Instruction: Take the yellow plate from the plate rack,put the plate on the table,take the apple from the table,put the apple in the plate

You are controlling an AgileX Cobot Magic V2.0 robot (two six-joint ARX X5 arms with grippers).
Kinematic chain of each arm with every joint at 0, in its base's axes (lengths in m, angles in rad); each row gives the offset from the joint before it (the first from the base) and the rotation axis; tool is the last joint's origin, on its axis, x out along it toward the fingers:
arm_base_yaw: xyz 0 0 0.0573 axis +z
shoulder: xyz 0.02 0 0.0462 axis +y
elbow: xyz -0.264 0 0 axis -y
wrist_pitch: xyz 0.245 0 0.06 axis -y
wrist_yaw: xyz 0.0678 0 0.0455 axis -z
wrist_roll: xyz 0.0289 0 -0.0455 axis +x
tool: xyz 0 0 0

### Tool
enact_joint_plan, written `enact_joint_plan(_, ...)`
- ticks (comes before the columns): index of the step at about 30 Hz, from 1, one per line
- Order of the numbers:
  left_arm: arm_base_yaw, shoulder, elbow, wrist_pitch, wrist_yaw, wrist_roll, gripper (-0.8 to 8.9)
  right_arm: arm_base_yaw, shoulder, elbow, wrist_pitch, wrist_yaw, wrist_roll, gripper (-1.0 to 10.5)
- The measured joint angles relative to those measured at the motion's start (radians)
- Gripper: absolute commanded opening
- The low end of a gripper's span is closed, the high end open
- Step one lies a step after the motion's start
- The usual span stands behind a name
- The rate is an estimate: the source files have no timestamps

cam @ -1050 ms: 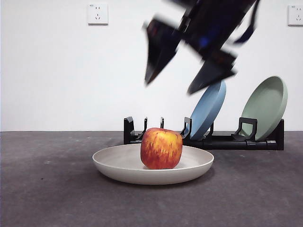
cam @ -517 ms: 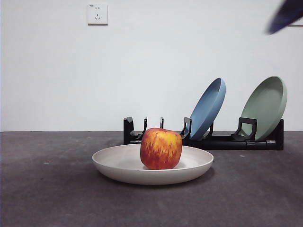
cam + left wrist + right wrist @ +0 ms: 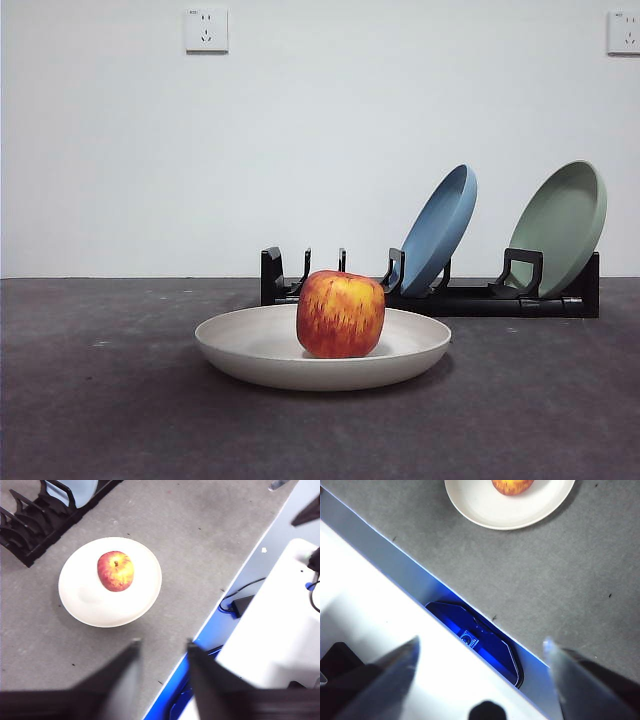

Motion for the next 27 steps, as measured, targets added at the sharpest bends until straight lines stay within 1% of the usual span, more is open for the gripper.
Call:
enact_joint_plan(23,0.000,0.000,0.000,-0.006,0.007,0.000,-0.04,0.000,-0.003,0.000,0.002,0.001,0.005,0.0)
enact_joint_plan(27,0.017,-0.003,0.000,0.005,-0.042,0.009,-0.04,0.000,-0.003,0.000,0.002,0.001,0.005,0.0)
